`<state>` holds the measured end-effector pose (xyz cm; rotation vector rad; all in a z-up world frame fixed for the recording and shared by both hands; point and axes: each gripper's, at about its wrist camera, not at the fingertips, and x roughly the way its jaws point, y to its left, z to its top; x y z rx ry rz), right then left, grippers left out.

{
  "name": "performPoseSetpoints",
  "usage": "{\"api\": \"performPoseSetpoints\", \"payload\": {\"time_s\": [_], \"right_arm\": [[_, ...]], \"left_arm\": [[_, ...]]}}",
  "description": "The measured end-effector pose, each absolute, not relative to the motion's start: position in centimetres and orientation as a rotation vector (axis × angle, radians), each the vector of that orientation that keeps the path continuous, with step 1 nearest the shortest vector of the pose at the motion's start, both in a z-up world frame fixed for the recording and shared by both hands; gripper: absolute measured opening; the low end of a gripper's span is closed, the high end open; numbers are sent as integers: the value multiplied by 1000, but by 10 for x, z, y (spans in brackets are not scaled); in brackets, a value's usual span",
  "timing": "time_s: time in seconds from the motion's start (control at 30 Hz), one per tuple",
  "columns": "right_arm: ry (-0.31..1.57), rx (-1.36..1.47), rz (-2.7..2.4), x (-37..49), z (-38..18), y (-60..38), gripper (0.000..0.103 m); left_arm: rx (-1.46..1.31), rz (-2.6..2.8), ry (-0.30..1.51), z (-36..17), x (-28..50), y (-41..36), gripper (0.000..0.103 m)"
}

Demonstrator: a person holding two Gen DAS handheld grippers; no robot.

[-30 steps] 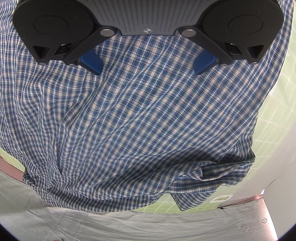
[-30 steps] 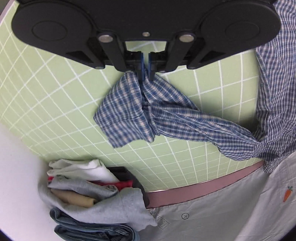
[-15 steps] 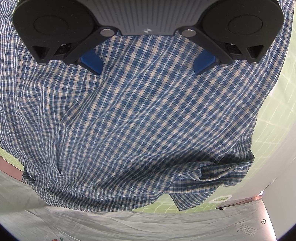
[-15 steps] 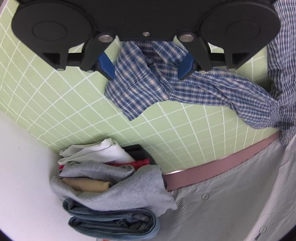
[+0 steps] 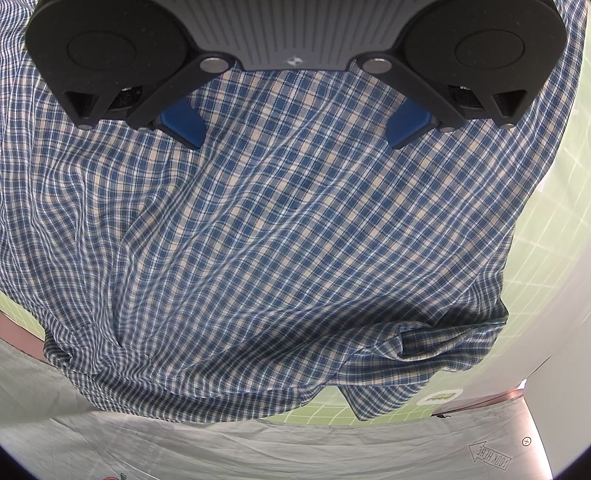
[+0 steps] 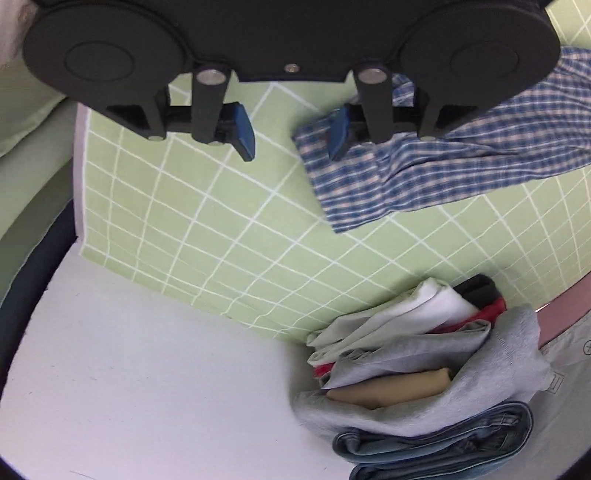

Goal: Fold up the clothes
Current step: 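Grasp the sleeve cuff with the right gripper and stretch the sleeve straight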

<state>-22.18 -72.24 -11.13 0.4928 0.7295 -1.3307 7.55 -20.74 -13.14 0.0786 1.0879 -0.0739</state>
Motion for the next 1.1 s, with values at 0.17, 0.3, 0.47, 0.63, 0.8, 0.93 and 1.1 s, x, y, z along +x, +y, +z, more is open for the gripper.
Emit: {"api": "performPoseSetpoints", "payload": {"time_s": [0.17, 0.3, 0.47, 0.63, 0.8, 0.93, 1.1], "right_arm": [[658, 562, -1252, -221, -111, -736, 78], [720, 562, -1193, -202, -122, -754, 74], [825, 435, -1090, -178, -131, -770, 22], [890, 285, -1112, -163, -132, -805, 22], [840, 258, -1208, -156, -117, -803, 65], [765, 241, -1155, -149, -102, -753, 81], [733, 337, -918, -143, -98, -668, 82]], "left_arm": [[80, -75, 1090, -131, 76, -207, 103], [80, -75, 1093, -131, 77, -207, 103], [80, -73, 1098, -131, 78, -207, 103], [82, -76, 1102, -130, 79, -205, 103], [82, -77, 1108, -129, 81, -203, 103], [84, -86, 1116, -123, 78, -196, 103], [53, -30, 1064, -107, 58, -161, 103]]}}
